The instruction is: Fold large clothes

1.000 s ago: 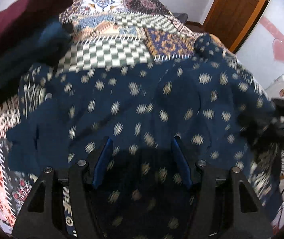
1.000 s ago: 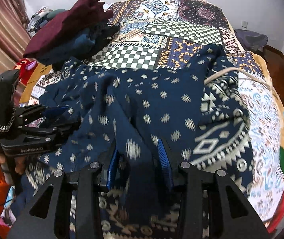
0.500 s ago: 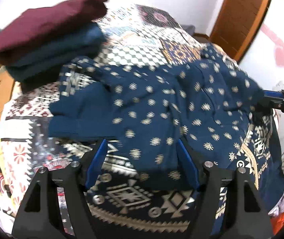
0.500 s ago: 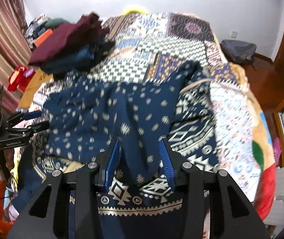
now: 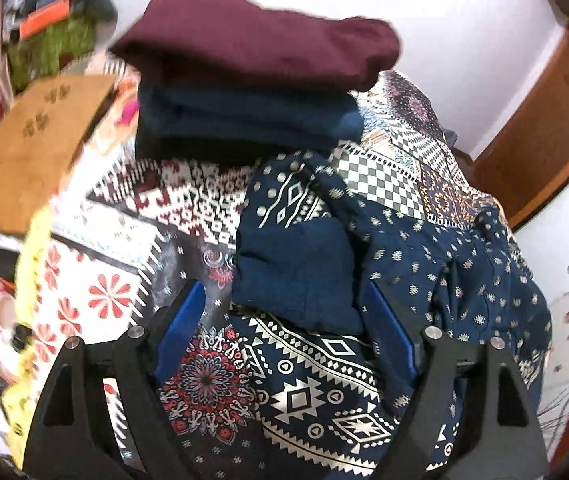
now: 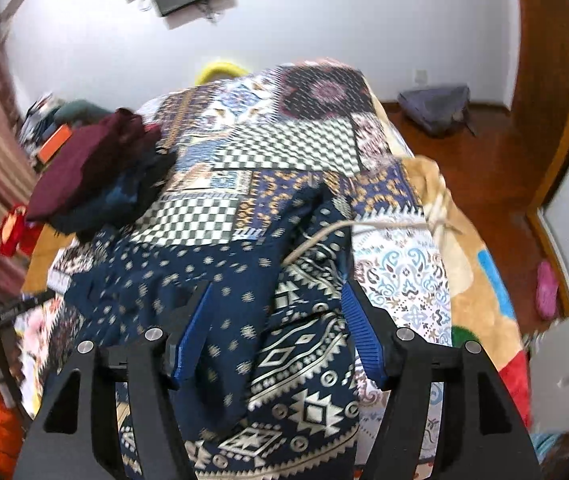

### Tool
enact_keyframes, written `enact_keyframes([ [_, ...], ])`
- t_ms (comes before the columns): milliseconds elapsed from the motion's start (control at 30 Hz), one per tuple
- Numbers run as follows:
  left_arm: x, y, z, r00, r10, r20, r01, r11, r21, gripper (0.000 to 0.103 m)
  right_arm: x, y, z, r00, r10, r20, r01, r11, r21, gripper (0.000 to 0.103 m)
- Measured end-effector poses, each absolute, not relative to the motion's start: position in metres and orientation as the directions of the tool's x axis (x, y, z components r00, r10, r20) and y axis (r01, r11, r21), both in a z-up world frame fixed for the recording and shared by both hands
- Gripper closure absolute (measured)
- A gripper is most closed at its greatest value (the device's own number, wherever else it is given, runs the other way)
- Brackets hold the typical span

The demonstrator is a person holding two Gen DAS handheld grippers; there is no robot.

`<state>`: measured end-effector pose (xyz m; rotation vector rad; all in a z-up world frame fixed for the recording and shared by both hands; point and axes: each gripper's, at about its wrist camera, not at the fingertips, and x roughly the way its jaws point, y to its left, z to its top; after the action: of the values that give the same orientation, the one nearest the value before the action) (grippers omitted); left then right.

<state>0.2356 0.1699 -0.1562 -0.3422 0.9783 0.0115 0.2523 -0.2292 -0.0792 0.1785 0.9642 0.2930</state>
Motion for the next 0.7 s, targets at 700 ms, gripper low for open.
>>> enact_keyframes([
  [700,0.3,0.178,-0.24,0.46,-0.396,-0.795,-0.199,0.826,-0.527,0.021,0.312,-0.232,-0.164,0.361,0.457,-0.813,-0.061,0.881,0.468,0.049],
])
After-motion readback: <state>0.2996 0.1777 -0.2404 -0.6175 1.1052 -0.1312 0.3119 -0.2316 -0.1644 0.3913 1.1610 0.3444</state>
